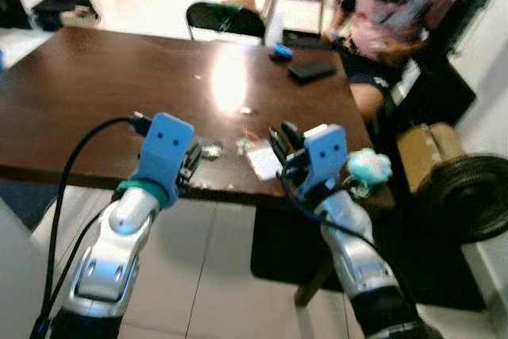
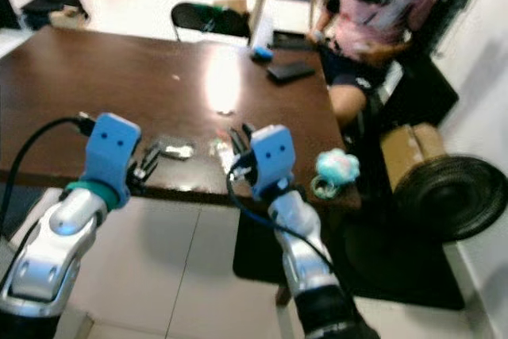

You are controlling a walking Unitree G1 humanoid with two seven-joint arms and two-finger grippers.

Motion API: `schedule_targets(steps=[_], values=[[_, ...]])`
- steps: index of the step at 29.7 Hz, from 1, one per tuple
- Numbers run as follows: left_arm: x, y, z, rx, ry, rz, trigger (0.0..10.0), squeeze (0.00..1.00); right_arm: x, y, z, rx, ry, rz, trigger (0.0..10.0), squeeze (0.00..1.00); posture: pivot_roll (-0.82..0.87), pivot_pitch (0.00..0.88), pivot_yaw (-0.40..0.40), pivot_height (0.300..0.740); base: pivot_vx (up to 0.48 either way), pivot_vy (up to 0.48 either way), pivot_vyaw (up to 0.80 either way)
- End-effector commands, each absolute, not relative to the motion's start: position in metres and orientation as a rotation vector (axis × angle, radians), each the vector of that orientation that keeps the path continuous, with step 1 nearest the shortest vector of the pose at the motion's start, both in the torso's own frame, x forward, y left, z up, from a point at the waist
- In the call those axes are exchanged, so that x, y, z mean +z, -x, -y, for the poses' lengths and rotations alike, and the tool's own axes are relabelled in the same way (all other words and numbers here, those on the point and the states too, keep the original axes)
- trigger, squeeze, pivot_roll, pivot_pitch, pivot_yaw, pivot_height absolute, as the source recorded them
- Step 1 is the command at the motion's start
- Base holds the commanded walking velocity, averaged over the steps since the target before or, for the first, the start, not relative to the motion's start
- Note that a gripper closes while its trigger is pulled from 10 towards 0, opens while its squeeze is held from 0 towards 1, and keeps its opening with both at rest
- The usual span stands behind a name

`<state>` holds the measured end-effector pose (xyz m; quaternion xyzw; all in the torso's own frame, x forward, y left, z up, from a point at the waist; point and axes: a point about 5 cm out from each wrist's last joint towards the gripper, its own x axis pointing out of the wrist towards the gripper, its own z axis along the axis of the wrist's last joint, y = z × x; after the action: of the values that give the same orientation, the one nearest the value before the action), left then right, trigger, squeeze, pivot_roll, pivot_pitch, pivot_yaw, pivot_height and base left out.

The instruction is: Hang keys on a hook

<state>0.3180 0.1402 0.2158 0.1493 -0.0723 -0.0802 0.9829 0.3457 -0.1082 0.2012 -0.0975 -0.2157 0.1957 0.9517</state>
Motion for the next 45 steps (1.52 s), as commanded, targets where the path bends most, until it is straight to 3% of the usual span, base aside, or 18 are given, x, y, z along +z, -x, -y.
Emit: schedule_targets(steps=[1,19,23,26,29,32,36,39,42,45], values=[[0.211,-0.318,-0.144,-0.139,-0.315,0.134,10.0,0.0,0.201,-0.344,0.105,0.414,0.216,0.455,10.0,0.0,0.1,0.06,0.043,0.74,0.45,0.0,0.0],[0.216,-0.32,-0.144,-0.131,-0.316,0.152,10.0,0.0,0.204,-0.347,0.108,0.409,0.21,0.456,10.0,0.0,0.1,0.072,0.038,0.74,0.448,0.0,0.0],[0.215,-0.32,-0.144,-0.156,-0.322,0.136,10.0,0.0,0.204,-0.348,0.108,0.408,0.213,0.456,10.0,0.0,0.1,0.072,0.038,0.74,0.0,0.0,0.0],[0.209,-0.317,-0.138,-0.266,-0.398,0.108,10.0,0.0,0.204,-0.349,0.109,0.409,0.219,0.455,10.0,0.0,0.11,0.074,0.043,0.74,0.0,0.0,0.0],[0.206,-0.314,-0.123,-0.43,-0.6,0.125,10.0,0.0,0.203,-0.352,0.108,0.446,0.237,0.433,10.0,0.0,0.17,0.064,0.049,0.74,0.0,0.0,0.0],[0.206,-0.314,-0.118,-0.472,-0.609,0.128,10.0,0.0,0.203,-0.353,0.108,0.455,0.235,0.425,10.0,0.0,0.17,0.064,0.049,0.74,0.0,0.0,0.0],[0.202,-0.318,-0.101,-0.68,-0.646,0.099,10.0,0.0,0.198,-0.357,0.105,0.519,0.249,0.362,10.0,0.0,0.19,0.062,0.06,0.74,0.0,0.0,0.0],[0.193,-0.33,-0.098,-0.837,-0.605,0.019,10.0,0.0,0.196,-0.361,0.115,0.53,0.239,0.313,10.0,0.0,0.16,0.057,0.075,0.74,0.0,0.0,0.0],[0.197,-0.34,-0.099,-0.869,-0.522,0.009,10.0,0.0,0.196,-0.365,0.13,0.497,0.211,0.276,10.0,0.0,0.15,0.06,0.082,0.74,0.0,0.0,0.0],[0.194,-0.346,-0.096,-0.913,-0.572,-0.002,10.0,0.0,0.195,-0.366,0.139,0.477,0.248,0.273,10.0,0.0,0.13,0.066,0.099,0.74,0.0,0.0,0.0]])
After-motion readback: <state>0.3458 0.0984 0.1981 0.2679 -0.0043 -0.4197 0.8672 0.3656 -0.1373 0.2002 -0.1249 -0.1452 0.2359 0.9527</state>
